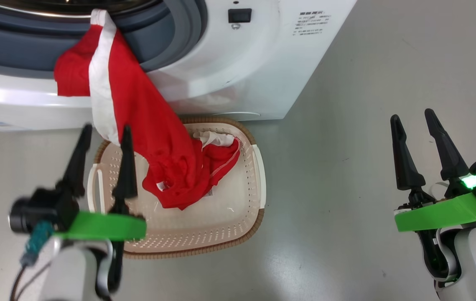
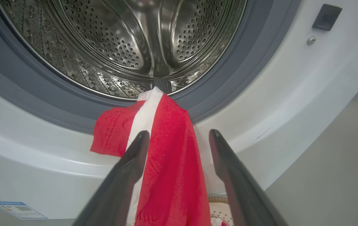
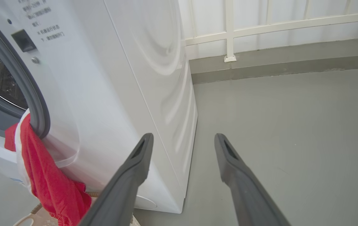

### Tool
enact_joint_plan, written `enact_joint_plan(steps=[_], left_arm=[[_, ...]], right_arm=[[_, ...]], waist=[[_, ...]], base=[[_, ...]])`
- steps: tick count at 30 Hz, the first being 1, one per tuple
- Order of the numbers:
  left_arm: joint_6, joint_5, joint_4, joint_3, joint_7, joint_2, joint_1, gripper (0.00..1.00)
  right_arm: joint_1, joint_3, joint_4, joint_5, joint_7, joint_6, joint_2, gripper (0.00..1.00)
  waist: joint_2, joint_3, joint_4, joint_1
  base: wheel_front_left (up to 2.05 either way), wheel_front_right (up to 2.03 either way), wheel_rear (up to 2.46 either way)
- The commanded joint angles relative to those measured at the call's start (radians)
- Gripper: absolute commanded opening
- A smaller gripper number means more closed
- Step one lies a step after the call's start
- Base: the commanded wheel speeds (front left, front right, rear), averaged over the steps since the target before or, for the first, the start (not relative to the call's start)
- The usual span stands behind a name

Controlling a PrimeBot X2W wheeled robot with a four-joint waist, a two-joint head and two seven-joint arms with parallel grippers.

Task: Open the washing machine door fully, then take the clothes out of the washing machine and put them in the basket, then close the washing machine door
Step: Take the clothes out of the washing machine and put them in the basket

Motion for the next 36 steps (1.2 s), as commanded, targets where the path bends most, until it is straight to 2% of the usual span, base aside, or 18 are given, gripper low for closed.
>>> enact_joint_plan(steps=[1,12,23,31,32,33,34,35,36], left_arm=[[-0.003,0.005,-0.011,0.032,-0.005,0.025,-0.029,1.00],[-0.048,0.047,0.172,0.075,-0.005,0.054,-0.308,1.00],[-0.083,0.022,0.608,0.047,-0.005,0.101,-0.573,1.00],[-0.090,-0.006,0.785,0.020,-0.005,0.113,-0.686,1.00],[-0.090,-0.010,0.792,0.019,-0.005,0.114,-0.695,0.93],[-0.090,-0.014,0.798,0.017,-0.005,0.115,-0.702,0.76],[-0.091,-0.020,0.803,0.011,-0.005,0.116,-0.711,0.36],[-0.091,-0.023,0.806,0.006,-0.005,0.115,-0.713,0.18],[-0.091,-0.027,0.807,0.000,-0.005,0.115,-0.714,0.08]], right_arm=[[0.028,0.013,-0.026,0.005,-0.006,0.006,-0.005,1.00],[0.018,0.022,-0.030,0.006,-0.006,0.006,-0.006,1.00],[-0.002,0.031,-0.027,0.009,-0.006,0.006,-0.001,1.00],[-0.009,0.026,-0.031,0.008,-0.006,0.006,0.000,1.00],[-0.010,0.025,-0.032,0.007,-0.006,0.006,0.001,1.00],[-0.010,0.025,-0.033,0.007,-0.006,0.006,0.002,1.00],[-0.011,0.023,-0.033,0.006,-0.006,0.006,0.002,1.00],[-0.012,0.023,-0.033,0.006,-0.006,0.006,0.002,1.00],[-0.012,0.023,-0.033,0.007,-0.006,0.006,0.002,1.00]], waist=[[0.0000,0.001,0.002,-0.0001],[0.0000,0.028,-0.003,-0.0001],[0.0000,0.055,-0.027,-0.0001],[0.0000,0.073,-0.030,-0.0001],[0.0000,0.074,-0.030,-0.0001],[0.0000,0.074,-0.030,-0.0001],[0.0000,0.074,-0.029,-0.0001],[0.0000,0.074,-0.029,-0.0001],[0.0000,0.073,-0.028,-0.0001]], base=[[0.00,0.00,0.00],[0.00,0.00,0.00],[0.00,0.00,0.00],[0.00,0.00,0.00],[0.00,0.00,0.00],[0.00,0.00,0.00],[0.00,0.00,0.00],[0.00,0.00,0.00],[0.00,0.00,0.00]])
